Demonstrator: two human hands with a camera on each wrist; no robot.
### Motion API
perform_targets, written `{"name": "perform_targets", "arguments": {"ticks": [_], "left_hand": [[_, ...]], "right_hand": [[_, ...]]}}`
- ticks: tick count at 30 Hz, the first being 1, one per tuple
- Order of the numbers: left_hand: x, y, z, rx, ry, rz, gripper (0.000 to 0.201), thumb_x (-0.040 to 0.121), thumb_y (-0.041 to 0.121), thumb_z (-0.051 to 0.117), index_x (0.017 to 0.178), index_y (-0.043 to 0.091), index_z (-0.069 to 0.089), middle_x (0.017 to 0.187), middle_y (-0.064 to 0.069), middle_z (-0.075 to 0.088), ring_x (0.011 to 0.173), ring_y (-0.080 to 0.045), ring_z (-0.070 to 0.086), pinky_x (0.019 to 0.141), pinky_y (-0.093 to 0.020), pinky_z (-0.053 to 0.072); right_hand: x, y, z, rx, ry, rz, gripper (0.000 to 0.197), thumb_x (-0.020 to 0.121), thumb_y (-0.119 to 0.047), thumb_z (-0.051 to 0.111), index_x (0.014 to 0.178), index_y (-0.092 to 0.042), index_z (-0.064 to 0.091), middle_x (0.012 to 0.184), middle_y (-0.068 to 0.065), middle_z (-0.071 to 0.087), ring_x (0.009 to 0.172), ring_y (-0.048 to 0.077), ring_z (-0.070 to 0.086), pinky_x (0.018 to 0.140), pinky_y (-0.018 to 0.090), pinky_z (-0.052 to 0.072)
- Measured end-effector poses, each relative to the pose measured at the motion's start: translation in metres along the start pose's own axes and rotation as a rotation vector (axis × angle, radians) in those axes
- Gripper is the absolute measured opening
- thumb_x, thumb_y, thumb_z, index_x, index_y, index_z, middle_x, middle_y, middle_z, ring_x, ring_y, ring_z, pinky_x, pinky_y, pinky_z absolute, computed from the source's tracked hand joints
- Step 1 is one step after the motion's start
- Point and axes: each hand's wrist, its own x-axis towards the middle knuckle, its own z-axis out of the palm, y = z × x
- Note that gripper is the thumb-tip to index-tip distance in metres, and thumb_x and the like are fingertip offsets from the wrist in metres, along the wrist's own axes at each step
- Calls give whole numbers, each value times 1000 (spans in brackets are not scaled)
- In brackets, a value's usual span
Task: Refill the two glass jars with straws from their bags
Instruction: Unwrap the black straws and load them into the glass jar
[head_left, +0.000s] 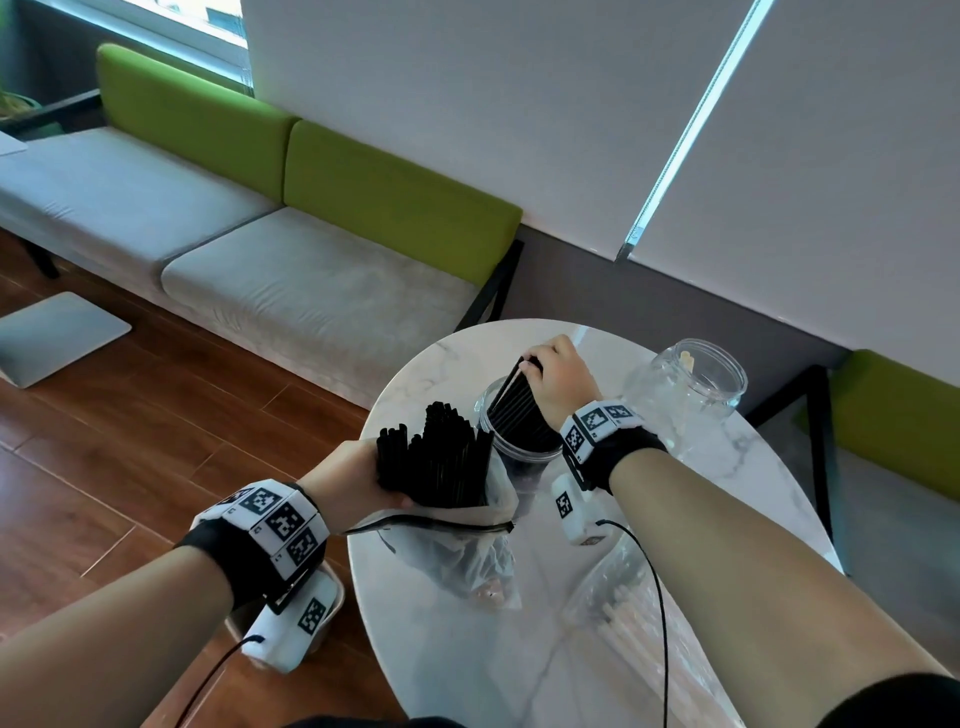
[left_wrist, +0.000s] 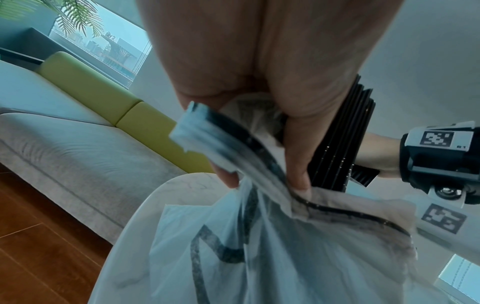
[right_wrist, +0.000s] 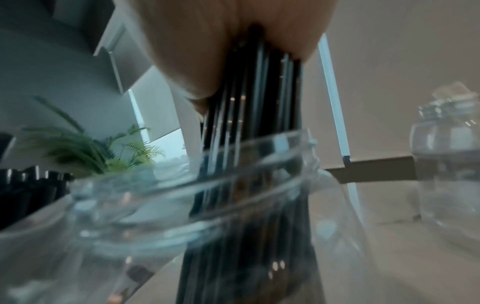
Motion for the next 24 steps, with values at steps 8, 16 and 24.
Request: {"name": "perform_targets", "arguments": {"ticks": [8, 16, 24], "left_hand": [[1, -4, 1, -17, -50, -26, 40, 63, 58, 73, 83, 26, 60, 78, 9, 64, 74, -9, 61, 66, -22, 51], [-2, -3, 3, -134, -40, -82, 40, 76, 26, 73, 111, 8, 62, 91, 3, 60, 87, -13, 57, 82, -26, 46], [-9, 1, 8, -238, -94, 43, 26, 67, 37, 79, 80, 30, 59, 79, 9, 68, 76, -6, 64, 72, -23, 52]], "right_hand": [[-22, -34, -32, 198, 167, -94, 39, 97, -19, 50, 134, -5, 49, 129, 10, 52, 120, 22, 47, 104, 26, 34], [-110, -53, -3, 608, -135, 122, 59, 90, -35, 62, 140, -12, 41, 132, 0, 48, 118, 3, 50, 98, 17, 43], [-132, -64, 15, 514, -150, 94, 81, 79, -36, 75, 145, -20, 30, 141, -6, 40, 133, 7, 33, 114, 25, 27]]}}
